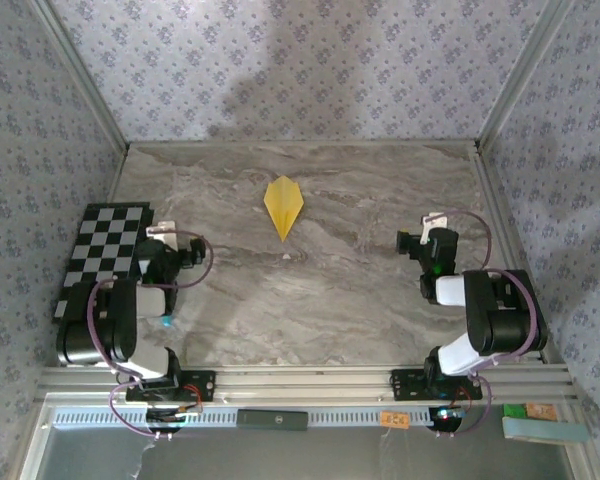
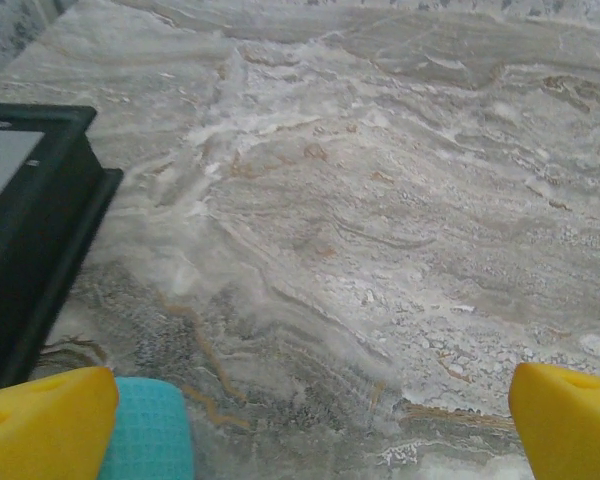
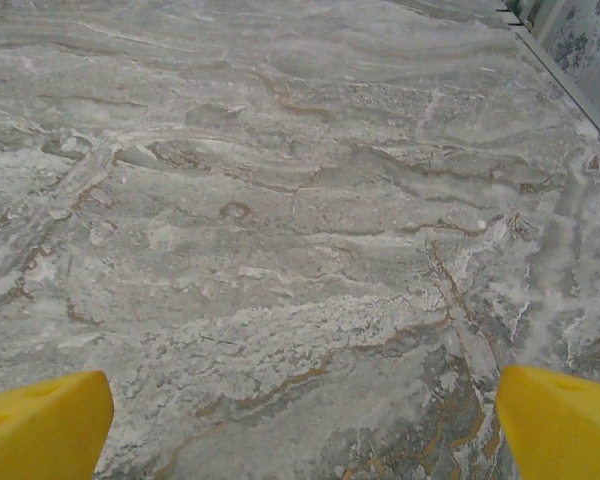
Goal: Fold a paper plane with a square sheet of paper (pick it up from the middle)
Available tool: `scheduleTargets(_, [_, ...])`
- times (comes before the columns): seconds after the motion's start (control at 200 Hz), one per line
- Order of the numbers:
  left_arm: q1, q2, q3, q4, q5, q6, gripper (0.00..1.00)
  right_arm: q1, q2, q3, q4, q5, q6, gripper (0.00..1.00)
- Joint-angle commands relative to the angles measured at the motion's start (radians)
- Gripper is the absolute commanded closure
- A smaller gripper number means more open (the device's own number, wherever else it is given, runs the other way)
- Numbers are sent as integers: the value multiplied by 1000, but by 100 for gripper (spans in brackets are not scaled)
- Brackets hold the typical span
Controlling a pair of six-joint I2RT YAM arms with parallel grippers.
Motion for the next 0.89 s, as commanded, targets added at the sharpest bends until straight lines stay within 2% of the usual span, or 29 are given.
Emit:
scheduleTargets(0.0, [6,32,45,70,40,15,0,-7,7,0,77,-19,-13,0])
scheduleTargets(0.1, [5,42,85,5,28,14,0,-19,8,17,41,-29,1,0])
scheduleTargets(0.18, [-11,50,140,-95,-29,14,0,-23,6,18,37,-36,4,0])
scheduleTargets(0.24, [-29,53,137,-78,-62,24,0,-24,7,20,38,-38,5,0])
scheduleTargets(0.89, [-36,55,142,-87,-68,28,0,-26,7,20,36,-40,5,0])
